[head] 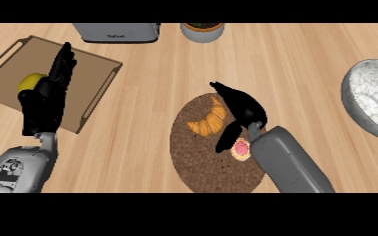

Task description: Pick the croissant from the placemat and place it in the bowl

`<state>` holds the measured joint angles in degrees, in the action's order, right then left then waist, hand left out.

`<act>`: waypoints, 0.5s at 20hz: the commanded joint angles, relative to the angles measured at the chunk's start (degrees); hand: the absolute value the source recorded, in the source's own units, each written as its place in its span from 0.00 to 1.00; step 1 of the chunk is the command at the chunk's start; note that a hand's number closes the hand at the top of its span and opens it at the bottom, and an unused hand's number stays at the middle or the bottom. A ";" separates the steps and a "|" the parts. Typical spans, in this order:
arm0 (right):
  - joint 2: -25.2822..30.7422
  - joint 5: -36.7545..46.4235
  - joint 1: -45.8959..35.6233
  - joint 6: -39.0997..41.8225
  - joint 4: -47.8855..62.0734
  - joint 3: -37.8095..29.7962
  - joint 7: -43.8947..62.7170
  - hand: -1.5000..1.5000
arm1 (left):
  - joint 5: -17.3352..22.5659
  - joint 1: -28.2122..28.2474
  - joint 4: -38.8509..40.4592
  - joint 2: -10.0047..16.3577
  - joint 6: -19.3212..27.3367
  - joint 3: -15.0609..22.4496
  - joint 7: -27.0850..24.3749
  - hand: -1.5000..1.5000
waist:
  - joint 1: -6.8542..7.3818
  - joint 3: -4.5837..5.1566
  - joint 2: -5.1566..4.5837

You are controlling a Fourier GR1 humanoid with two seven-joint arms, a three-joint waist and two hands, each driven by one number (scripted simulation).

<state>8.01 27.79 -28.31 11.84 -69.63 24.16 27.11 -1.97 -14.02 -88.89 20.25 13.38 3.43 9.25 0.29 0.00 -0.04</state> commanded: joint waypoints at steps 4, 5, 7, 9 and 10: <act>-4.36 4.46 -5.10 -2.05 14.31 -4.91 -6.87 0.00 | -4.08 1.33 -1.95 -3.84 0.18 1.08 1.16 0.50 | 0.12 -0.01 -0.07; -5.04 5.62 -4.61 -2.97 14.81 -5.27 -7.91 0.00 | -3.30 3.05 -3.84 -3.21 -0.81 -0.81 -0.24 0.50 | 0.13 -0.01 -0.03; -5.53 5.64 -3.70 -1.79 14.86 -5.26 -8.83 0.00 | -4.27 3.51 -0.46 -5.33 -0.77 0.19 -2.55 0.50 | 0.00 0.00 -0.03; -7.80 8.39 -3.14 -3.92 16.12 -5.06 -9.24 0.00 | -4.60 2.57 -2.92 -4.69 -1.91 -1.35 0.66 0.50 | -0.03 0.00 0.02; -7.86 8.22 -6.93 -4.13 22.41 -7.09 -11.24 0.00 | -2.83 2.91 -3.69 -2.86 -4.20 -2.94 0.13 0.50 | 0.19 -0.01 -0.04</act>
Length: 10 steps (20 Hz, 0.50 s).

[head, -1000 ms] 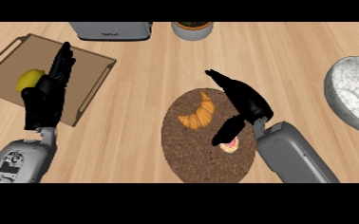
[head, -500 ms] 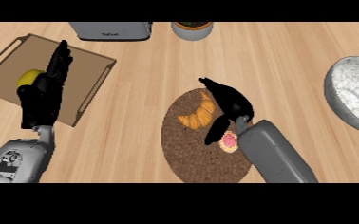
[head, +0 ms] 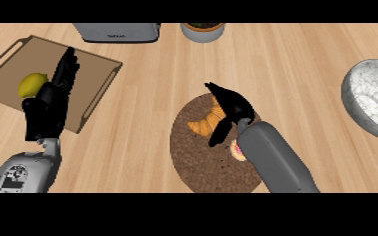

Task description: Pick the croissant from the placemat and place it in the bowl

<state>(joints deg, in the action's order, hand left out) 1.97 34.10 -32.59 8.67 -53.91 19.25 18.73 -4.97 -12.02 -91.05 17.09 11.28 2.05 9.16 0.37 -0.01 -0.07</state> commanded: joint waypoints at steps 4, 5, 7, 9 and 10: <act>-1.91 1.29 -4.89 -0.60 5.87 1.47 -0.31 1.00 | -1.37 0.50 0.91 -1.29 -1.06 -1.88 -1.98 0.50 | 0.20 0.01 -0.03; -1.92 3.92 -4.55 -1.94 11.16 1.09 -7.66 1.00 | -3.38 -3.03 3.55 -2.68 0.68 -0.41 -0.41 0.50 | 0.15 -0.01 -0.19; -1.69 6.20 -3.90 -4.56 10.01 0.38 -9.21 1.00 | -1.44 -1.97 1.63 -2.61 -1.74 -1.23 0.61 0.50 | -0.04 0.00 -0.02; -0.98 7.08 -4.53 -7.01 15.54 -1.16 -14.41 1.00 | -1.85 -2.26 0.96 -2.02 -1.84 -2.47 1.33 0.50 | 0.10 -0.01 -0.08; -0.48 7.49 -1.41 -6.19 11.45 -0.17 -12.44 1.00 | -4.36 1.16 -7.57 -2.98 -0.15 0.45 6.54 0.50 | 0.07 -0.02 0.09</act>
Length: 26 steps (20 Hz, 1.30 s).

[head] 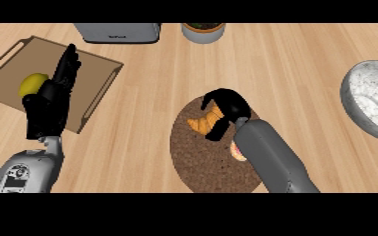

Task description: Pick the croissant from the placemat and place it in the bowl

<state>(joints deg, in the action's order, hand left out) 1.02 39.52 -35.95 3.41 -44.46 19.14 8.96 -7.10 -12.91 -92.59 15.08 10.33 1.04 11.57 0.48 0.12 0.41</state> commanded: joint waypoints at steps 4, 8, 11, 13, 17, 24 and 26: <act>-0.97 0.83 0.73 -3.28 2.88 -1.23 -4.40 1.00 | -0.22 2.25 3.26 -1.53 -1.20 -2.31 -5.92 0.50 | -0.10 -0.12 -0.51; -0.98 -1.49 -0.11 -6.54 3.32 2.75 -4.73 1.00 | -2.25 -2.57 3.75 -1.96 -1.68 -1.79 -2.39 0.50 | 0.09 -0.14 -0.55; -0.98 -3.05 -2.66 -7.91 0.42 2.41 8.23 1.00 | -0.27 0.18 1.90 -0.13 -3.52 -3.58 -3.09 0.50 | 0.74 -0.13 -0.47; -1.00 -3.22 -3.51 -12.70 2.14 1.50 15.55 1.00 | -0.64 -0.61 2.69 -1.16 -3.66 -2.02 -2.24 0.50 | 1.20 -0.14 -0.55; -1.01 -5.13 -9.57 -19.77 3.02 2.98 28.53 1.00 | -1.79 -2.88 2.69 -2.01 -2.67 -1.25 -1.48 0.50 | 1.96 -0.16 -0.70; -1.02 0.27 -11.30 -34.92 -11.12 5.10 37.95 1.00 | -0.76 -2.05 3.92 -0.29 -3.23 -4.17 -0.86 0.50 | -0.45 -0.09 0.06; -1.02 3.70 -13.23 -36.62 -11.78 2.47 41.44 1.00 | -2.67 1.61 0.85 -1.72 -1.69 -2.29 -1.71 0.50 | -0.41 -0.10 0.05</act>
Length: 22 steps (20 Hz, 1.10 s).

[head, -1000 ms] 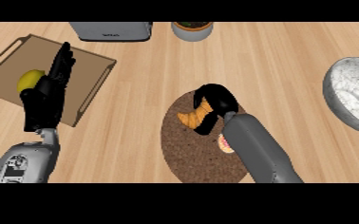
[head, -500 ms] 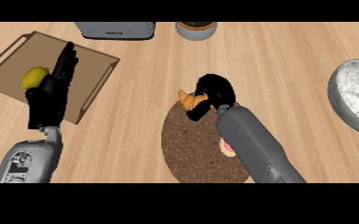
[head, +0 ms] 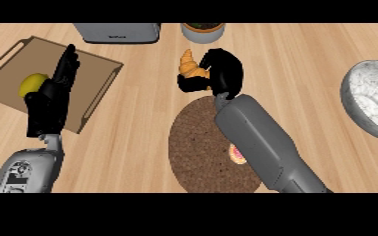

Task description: Pick the croissant from the placemat and place it in the bowl

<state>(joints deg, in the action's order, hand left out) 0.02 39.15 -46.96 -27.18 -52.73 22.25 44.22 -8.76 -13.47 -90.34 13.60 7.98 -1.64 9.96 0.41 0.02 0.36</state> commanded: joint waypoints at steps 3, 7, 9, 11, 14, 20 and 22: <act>0.07 12.32 -1.04 -7.30 -9.61 0.70 16.44 1.00 | 1.60 1.11 0.49 1.18 -1.19 -2.22 -0.41 0.50 | -1.67 0.07 0.35; 4.41 19.34 3.37 -3.94 -15.73 -0.46 22.90 1.00 | 0.76 3.06 -1.21 0.59 -1.09 -1.22 -0.96 0.50 | -1.58 0.04 0.30; 9.13 19.16 4.91 -1.25 -20.59 -3.31 22.09 1.00 | 2.93 2.06 -0.88 2.57 -2.56 -4.02 -1.39 0.50 | -1.95 0.03 0.30; 11.93 18.10 8.75 -0.70 -25.62 -5.53 19.64 1.00 | 0.47 1.98 -3.72 0.14 -0.80 -0.66 3.19 0.50 | -2.00 -0.04 0.27; 12.50 18.64 14.37 -3.46 -28.01 -8.18 16.81 1.00 | 0.65 0.58 1.48 0.28 -1.40 -1.86 -0.77 0.50 | -1.42 -0.01 -0.20; 22.13 9.65 17.88 -7.49 -25.33 -20.32 4.58 1.00 | -1.25 0.90 -2.37 -0.78 0.20 -0.68 1.02 0.50 | -0.66 -0.07 -0.45; 25.40 7.36 18.68 -7.93 -23.99 -23.68 1.37 1.00 | -1.13 1.03 -2.07 -1.37 0.14 -0.46 1.03 0.50 | -0.54 -0.08 -0.49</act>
<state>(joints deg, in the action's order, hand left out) 20.03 51.20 -30.27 -32.70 -79.23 4.70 51.99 -9.34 -12.02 -92.46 13.06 7.66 -2.56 10.65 -0.54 -0.03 0.08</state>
